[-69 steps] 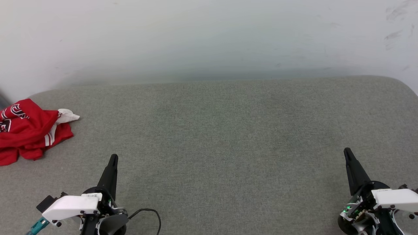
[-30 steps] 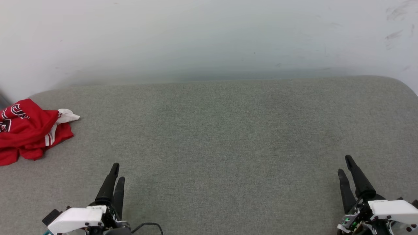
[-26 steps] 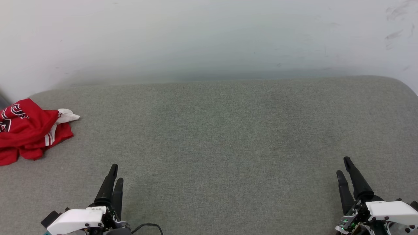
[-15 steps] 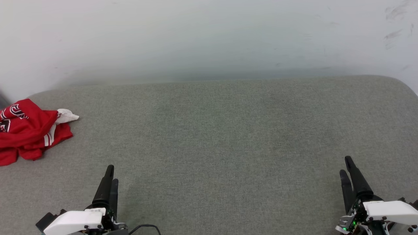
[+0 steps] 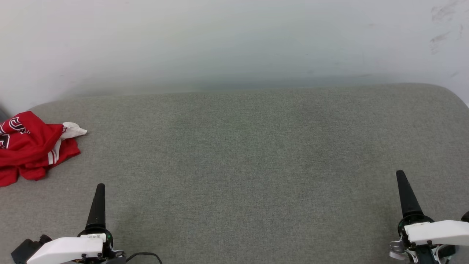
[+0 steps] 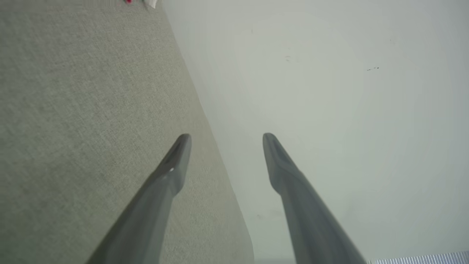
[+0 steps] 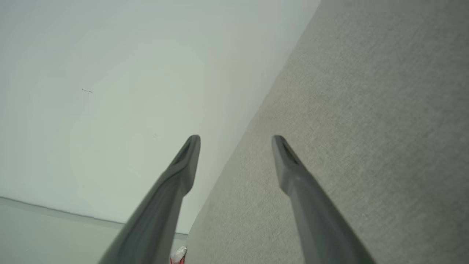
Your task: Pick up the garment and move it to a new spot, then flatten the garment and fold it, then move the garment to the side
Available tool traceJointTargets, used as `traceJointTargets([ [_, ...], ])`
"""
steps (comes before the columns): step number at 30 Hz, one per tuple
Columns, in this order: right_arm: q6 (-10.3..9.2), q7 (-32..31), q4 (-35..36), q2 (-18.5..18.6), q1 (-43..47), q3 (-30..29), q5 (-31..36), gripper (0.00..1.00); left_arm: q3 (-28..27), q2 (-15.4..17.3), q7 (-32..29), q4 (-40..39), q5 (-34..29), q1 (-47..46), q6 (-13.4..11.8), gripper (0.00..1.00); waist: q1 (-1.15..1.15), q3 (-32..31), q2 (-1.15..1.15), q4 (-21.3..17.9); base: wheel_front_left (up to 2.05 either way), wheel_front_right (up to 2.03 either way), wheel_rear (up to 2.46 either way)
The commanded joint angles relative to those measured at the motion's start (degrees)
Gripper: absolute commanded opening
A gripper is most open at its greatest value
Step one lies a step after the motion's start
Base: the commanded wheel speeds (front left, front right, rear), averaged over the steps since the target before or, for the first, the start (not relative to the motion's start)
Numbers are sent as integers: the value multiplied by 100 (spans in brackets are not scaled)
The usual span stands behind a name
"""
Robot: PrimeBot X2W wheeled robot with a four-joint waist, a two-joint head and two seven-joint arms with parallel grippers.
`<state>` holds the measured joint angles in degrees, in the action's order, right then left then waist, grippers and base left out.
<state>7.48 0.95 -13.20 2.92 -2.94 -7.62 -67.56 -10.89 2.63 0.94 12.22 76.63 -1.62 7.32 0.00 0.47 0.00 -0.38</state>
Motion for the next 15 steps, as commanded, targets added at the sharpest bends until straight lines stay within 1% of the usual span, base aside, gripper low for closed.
traceJointTargets([
  [1, 1, 50, 173, 3, -107, -20, 299, 100, -72, 18, 55, -136, -188, -51, 8, 100, 0, 4, 0, -2, 0, 0, 0],
  [6, 1, 158, 530, 3, -136, -60, 1229, 100, -173, 20, 162, -403, -818, -64, -35, 100, 0, 26, 0, -15, 0, 0, 0],
  [9, 1, 219, 720, 3, -140, -37, 1709, 100, -186, 19, 223, -729, -1307, -70, -191, 100, 0, 42, 0, -24, 0, 0, 0],
  [15, 1, 338, 1112, 2, -148, 44, 2658, 100, 186, 22, 346, -1238, -2337, 49, -557, 100, 0, 71, 0, -43, 0, 0, 0],
])
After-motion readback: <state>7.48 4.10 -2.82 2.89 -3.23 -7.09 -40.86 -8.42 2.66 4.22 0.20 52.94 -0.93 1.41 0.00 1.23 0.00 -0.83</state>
